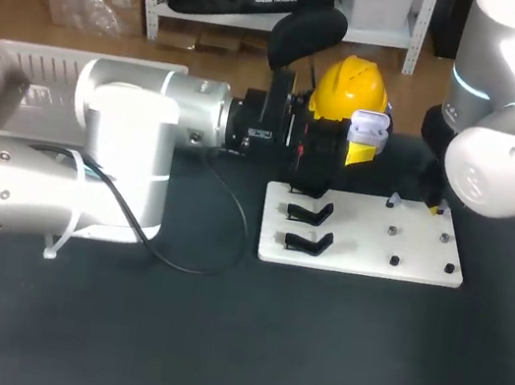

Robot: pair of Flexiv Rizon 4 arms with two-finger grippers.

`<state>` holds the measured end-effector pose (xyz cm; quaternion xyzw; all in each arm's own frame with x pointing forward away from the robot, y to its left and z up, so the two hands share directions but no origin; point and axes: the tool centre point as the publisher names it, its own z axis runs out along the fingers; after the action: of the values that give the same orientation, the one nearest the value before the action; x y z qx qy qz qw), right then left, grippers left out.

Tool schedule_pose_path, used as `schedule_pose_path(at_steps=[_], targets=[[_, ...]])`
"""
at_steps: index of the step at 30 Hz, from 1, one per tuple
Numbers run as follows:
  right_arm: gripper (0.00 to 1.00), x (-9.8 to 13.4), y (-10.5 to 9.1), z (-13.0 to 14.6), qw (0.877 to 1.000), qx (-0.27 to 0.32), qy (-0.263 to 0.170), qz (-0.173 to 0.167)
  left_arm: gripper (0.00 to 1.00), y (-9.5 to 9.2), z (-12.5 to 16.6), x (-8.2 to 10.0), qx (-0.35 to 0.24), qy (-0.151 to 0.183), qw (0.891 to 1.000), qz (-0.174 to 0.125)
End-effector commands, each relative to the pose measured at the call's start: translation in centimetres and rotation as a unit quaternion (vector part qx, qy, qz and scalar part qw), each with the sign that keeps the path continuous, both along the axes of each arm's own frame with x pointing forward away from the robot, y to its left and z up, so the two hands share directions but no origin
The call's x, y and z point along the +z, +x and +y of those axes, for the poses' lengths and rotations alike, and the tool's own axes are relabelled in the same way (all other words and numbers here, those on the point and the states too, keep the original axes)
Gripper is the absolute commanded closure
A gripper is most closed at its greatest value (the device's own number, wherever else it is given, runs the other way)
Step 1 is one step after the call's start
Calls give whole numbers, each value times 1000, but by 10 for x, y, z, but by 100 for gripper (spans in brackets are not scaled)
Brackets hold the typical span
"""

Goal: Pick up each earbud case from the left stands, insert the matching earbuds, close the lid, and place the case in the box.

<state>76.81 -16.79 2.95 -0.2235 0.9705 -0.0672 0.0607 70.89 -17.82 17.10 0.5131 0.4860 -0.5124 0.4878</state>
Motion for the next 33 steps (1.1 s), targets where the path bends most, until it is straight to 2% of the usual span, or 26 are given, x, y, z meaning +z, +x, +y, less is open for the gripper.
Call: schedule_pose_path(at_steps=[1,13,18,25,33], targets=[[52,0,3,3,1000,-1,-3,5,100,1,0,-1,-1,-1,1000,0],[58,-7,-2,4,1000,-8,-16,11,100,1,0,-1,-1,-1,1000,0],[66,-6,-2,5,1000,-11,-15,9,100,1,0,-1,-1,-1,1000,0],[69,-5,-1,2,1000,-17,-16,4,100,1,0,-1,-1,-1,1000,0],[67,-4,-2,3,1000,-21,-14,1,100,1,0,-1,-1,-1,1000,0]])
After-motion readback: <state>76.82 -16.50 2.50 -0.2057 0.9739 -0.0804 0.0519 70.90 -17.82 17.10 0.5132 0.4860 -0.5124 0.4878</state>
